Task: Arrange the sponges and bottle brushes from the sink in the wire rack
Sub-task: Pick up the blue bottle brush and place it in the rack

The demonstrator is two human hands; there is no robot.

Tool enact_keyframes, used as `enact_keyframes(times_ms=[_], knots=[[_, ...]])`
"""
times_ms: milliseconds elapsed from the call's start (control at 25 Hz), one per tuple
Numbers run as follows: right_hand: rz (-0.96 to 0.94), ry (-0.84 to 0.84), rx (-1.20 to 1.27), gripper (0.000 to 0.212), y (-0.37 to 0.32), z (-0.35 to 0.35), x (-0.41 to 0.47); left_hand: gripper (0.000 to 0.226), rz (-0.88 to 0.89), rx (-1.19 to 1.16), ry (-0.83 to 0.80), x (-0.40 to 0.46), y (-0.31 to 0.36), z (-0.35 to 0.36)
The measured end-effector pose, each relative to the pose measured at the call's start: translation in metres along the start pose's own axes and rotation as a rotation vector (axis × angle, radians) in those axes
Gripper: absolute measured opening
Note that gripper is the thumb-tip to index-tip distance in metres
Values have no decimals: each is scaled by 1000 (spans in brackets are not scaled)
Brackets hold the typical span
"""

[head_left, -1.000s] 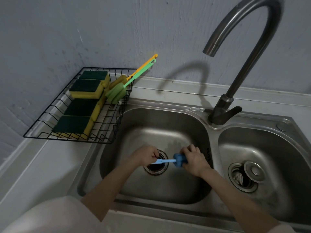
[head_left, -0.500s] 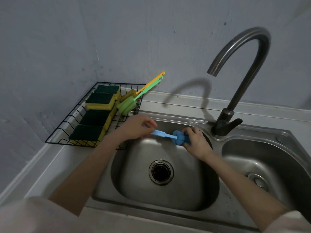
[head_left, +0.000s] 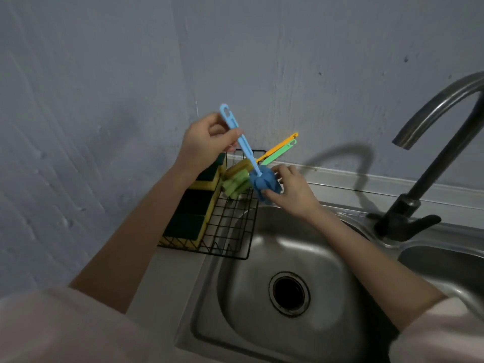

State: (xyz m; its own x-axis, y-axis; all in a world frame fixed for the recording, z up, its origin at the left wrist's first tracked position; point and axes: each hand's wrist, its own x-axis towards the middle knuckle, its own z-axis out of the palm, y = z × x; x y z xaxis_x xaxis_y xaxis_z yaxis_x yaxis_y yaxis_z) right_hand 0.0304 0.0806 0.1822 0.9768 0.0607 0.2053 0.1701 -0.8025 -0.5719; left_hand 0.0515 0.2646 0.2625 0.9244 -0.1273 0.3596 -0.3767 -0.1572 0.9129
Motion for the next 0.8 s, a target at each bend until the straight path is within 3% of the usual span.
enact_keyframes(times_ms=[160, 320, 560, 800], knots=[[-59, -52, 45, 46, -24, 18, 34, 7, 52, 46, 9, 31, -4, -2], [-42, -66, 133, 32, -26, 38, 56, 15, 64, 298, 33, 47, -31, 10], [22, -133, 169, 16, -10, 63, 71, 20, -28, 407, -71, 44, -83, 28], [193, 19, 340, 22, 8, 71, 76, 29, 5, 414, -182, 41, -104, 40]])
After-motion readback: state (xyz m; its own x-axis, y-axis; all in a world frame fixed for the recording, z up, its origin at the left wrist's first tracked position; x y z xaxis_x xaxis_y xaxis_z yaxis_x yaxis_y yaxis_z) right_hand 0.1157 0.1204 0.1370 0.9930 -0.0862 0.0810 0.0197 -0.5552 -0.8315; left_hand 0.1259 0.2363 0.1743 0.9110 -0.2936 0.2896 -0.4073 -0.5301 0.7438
